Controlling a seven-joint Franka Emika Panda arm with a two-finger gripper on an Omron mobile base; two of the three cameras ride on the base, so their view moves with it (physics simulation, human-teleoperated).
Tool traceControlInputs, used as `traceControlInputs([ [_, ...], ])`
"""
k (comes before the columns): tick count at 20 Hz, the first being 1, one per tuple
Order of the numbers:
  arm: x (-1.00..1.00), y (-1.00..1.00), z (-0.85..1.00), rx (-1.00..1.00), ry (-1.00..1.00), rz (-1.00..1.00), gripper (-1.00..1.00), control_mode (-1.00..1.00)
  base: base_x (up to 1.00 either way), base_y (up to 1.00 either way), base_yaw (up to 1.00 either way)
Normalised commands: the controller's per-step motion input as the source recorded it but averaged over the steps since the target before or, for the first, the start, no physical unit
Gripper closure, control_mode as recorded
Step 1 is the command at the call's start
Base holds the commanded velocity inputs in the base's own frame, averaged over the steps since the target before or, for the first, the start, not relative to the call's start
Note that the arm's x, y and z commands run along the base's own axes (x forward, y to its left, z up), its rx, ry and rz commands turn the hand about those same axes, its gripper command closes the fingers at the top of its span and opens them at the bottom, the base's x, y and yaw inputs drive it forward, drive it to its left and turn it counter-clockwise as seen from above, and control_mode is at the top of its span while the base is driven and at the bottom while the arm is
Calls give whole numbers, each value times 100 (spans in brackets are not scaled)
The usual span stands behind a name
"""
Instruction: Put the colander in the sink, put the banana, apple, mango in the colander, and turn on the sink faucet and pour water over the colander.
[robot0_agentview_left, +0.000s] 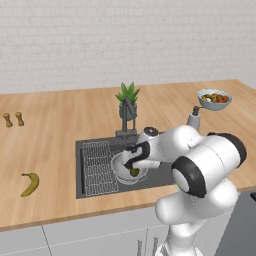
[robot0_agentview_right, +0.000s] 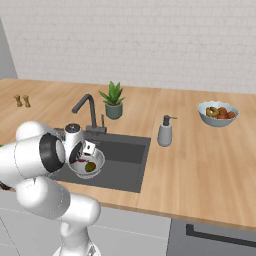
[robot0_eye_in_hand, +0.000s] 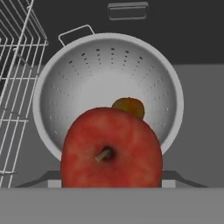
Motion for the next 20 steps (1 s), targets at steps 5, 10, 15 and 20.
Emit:
traceControlInputs([
  [5, 14, 0, -30, 0, 0, 0, 100, -100, 0, 0, 0],
  [10, 20, 0, -10, 0, 0, 0, 100, -100, 0, 0, 0],
  [15, 30, 0, -7, 0, 0, 0, 100, -100, 0, 0, 0],
  [20, 25, 0, -14, 0, 0, 0, 100, -100, 0, 0, 0],
])
